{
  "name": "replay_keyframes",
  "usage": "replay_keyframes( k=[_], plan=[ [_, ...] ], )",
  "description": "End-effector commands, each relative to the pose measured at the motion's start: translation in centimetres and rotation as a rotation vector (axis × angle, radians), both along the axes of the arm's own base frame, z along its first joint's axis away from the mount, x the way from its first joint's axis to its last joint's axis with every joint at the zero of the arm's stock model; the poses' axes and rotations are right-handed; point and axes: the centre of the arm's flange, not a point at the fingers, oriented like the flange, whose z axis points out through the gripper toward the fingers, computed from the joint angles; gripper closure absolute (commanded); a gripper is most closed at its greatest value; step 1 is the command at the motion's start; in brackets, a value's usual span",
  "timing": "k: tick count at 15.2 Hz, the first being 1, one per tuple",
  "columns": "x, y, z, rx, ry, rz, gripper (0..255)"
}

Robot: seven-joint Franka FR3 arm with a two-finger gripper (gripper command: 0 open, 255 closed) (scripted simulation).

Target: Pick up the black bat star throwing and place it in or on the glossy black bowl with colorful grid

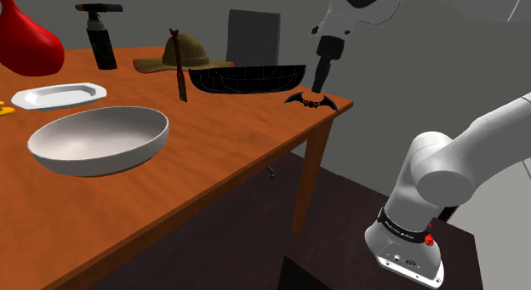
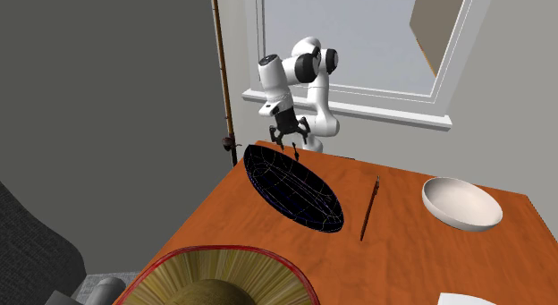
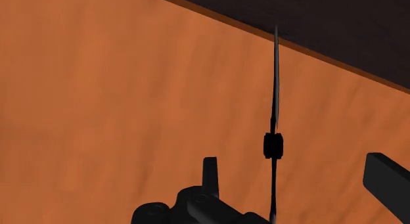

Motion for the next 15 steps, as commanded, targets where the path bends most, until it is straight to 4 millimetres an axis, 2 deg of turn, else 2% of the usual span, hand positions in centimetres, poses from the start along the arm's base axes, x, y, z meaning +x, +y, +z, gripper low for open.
replay_keyframes(
  k=[1,5,13,14,15],
  plan=[
    [0.0,0.2,-1.0,0.006,-0.002,0.014,0],
    [0.0,0.8,-2.8,0.006,-0.002,0.014,0],
    [0.0,0.8,-2.8,0.006,-0.002,0.014,0],
    [0.0,0.8,-2.8,0.006,-0.002,0.014,255],
    [0.0,0.8,-2.8,0.006,-0.002,0.014,255]
  ],
)
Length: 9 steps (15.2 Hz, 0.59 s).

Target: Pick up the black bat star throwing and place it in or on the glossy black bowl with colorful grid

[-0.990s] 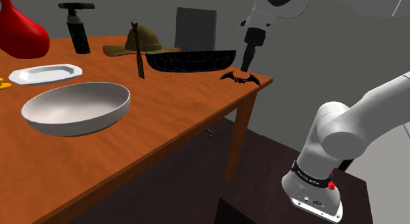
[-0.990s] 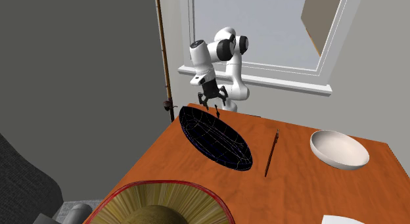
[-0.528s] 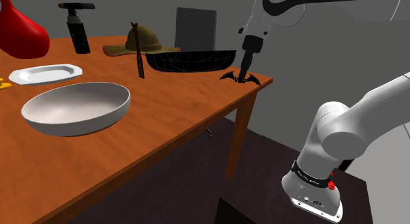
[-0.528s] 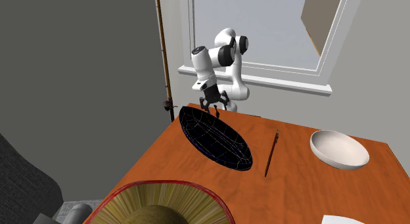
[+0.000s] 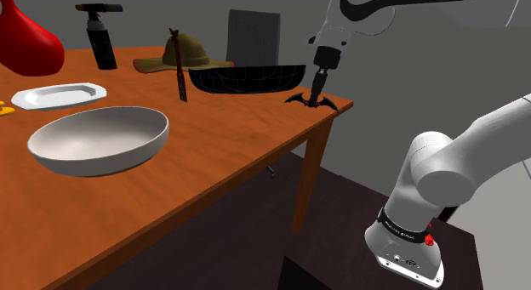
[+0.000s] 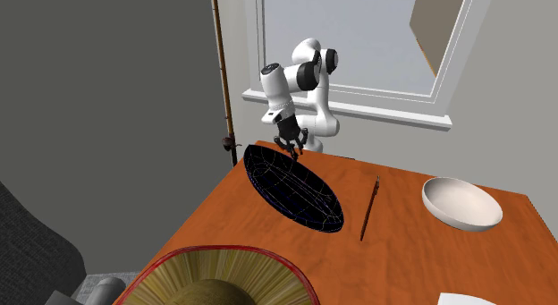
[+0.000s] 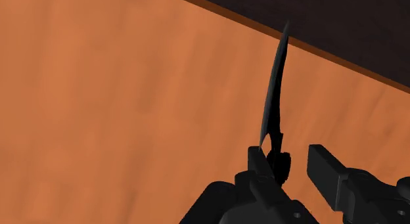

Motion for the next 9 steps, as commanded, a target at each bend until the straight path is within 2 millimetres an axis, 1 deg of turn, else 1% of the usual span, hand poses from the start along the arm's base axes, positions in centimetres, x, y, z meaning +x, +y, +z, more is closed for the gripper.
replay_keyframes(
  k=[1,8,9],
  plan=[
    [0.00,0.00,0.00,0.000,0.000,0.000,255],
    [0.00,0.00,-0.01,0.000,0.000,0.000,255],
    [-0.01,0.00,0.52,0.000,0.000,0.000,255]
  ],
)
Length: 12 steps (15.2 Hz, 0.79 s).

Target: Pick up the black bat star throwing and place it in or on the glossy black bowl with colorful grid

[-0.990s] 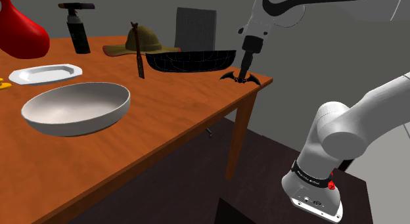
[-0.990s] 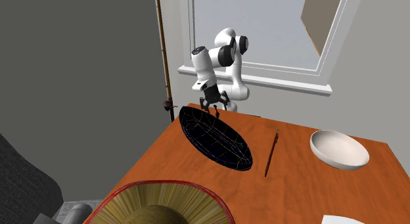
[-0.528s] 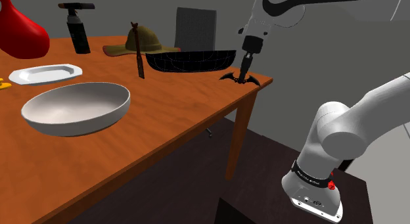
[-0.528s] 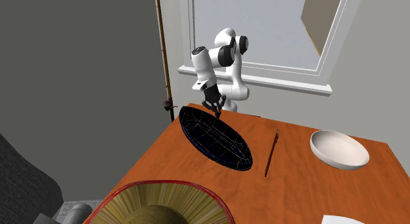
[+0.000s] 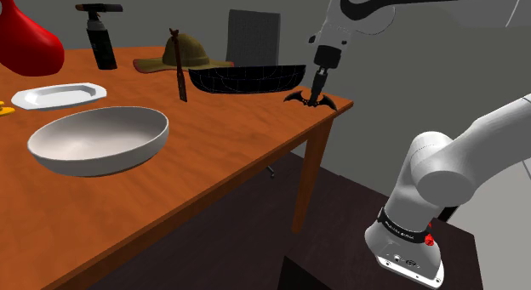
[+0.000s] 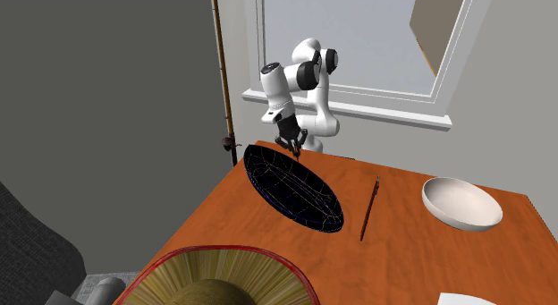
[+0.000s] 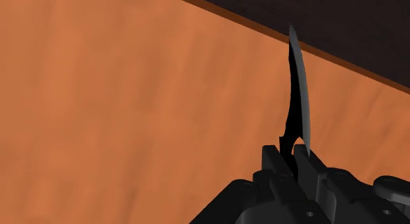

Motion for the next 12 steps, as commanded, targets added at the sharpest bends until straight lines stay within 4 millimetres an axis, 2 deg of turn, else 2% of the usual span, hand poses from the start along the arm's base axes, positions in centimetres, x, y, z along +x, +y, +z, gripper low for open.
replay_keyframes(
  k=[1,12],
  plan=[
    [0.0,0.0,0.8,0.000,0.000,0.000,255],
    [0.0,0.0,6.6,0.000,0.000,0.000,255]
  ],
)
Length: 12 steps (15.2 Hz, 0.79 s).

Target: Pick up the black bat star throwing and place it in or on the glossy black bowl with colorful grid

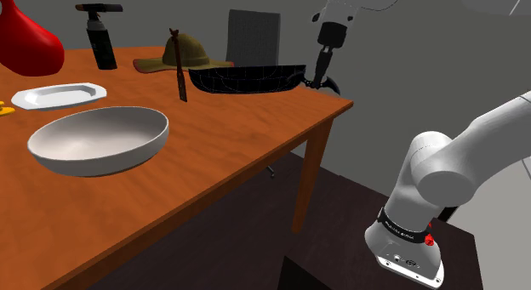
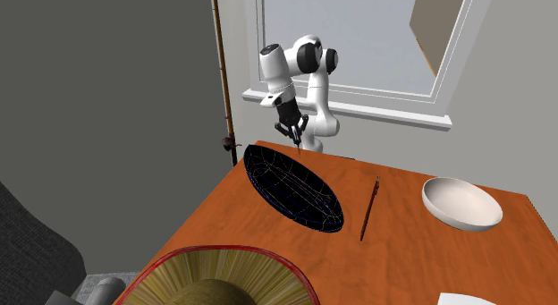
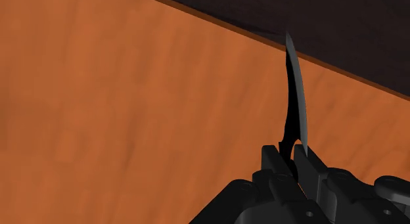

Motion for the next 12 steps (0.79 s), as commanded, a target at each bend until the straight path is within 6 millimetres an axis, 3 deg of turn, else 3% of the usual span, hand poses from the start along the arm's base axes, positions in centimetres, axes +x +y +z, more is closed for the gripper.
replay_keyframes(
  k=[1,12],
  plan=[
    [0.0,0.0,1.1,0.000,0.000,0.000,255],
    [0.0,0.0,7.0,0.000,0.000,0.000,255]
  ],
)
